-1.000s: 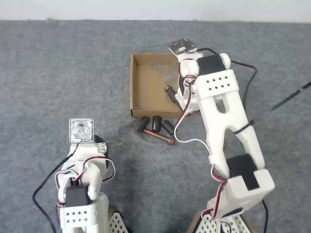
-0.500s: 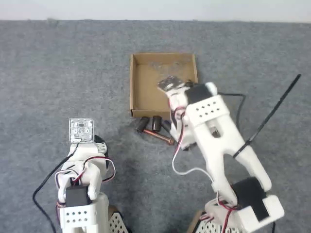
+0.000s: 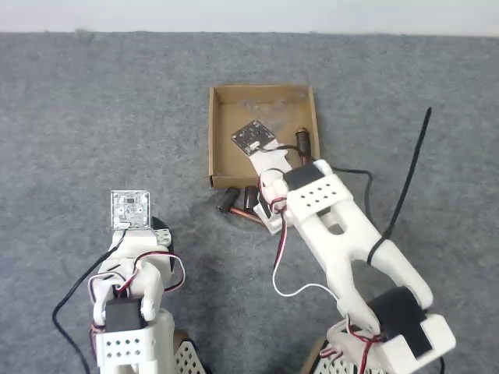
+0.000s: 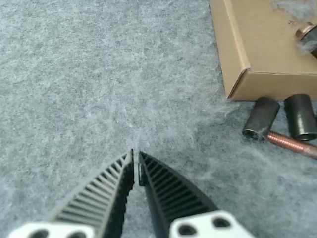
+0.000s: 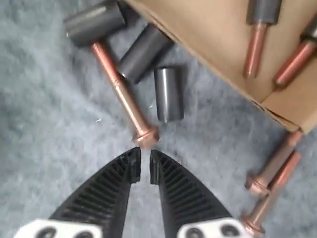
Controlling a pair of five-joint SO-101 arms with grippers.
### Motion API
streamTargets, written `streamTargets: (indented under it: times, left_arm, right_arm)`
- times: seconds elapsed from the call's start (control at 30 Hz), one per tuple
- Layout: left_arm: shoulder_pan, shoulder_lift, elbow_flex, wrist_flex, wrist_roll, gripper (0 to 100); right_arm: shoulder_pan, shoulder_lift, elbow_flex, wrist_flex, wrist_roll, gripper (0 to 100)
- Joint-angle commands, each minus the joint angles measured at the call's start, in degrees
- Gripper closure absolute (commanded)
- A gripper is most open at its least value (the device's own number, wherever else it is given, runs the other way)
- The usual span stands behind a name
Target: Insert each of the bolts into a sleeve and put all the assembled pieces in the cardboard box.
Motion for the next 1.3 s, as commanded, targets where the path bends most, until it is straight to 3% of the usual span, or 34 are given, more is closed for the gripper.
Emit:
streamTargets:
  times: [0.0,0.1,0.37,0.7,1.13,1.27]
  left_arm:
    - [-0.35,-1.05,-0.92,0.26,-0.18,99]
    - [-0.35,-1.05,-0.92,0.18,-0.18,99]
    - [-0.35,-1.05,-0.92,0.18,-0.18,99]
    - [-0.35,-1.05,-0.92,0.18,-0.18,99]
    - [-0.35,-1.05,-0.92,0.09,-0.18,99]
    - [-0.26,-1.05,-0.92,0.09,-0.18,99]
  right_arm:
    - [-0.57,-3.38,0.62,-3.30,-0.26,91.0]
    - [-0.66,-3.38,1.67,-5.14,-0.26,85.6]
    - [-2.07,-3.12,1.67,-8.31,-0.26,85.5]
    - [-1.89,9.10,0.09,-14.99,-0.26,85.5]
    - [-1.71,20.44,-9.32,-12.35,-0.26,85.6]
    - [-1.54,21.93,-11.52,-10.42,-0.26,94.5]
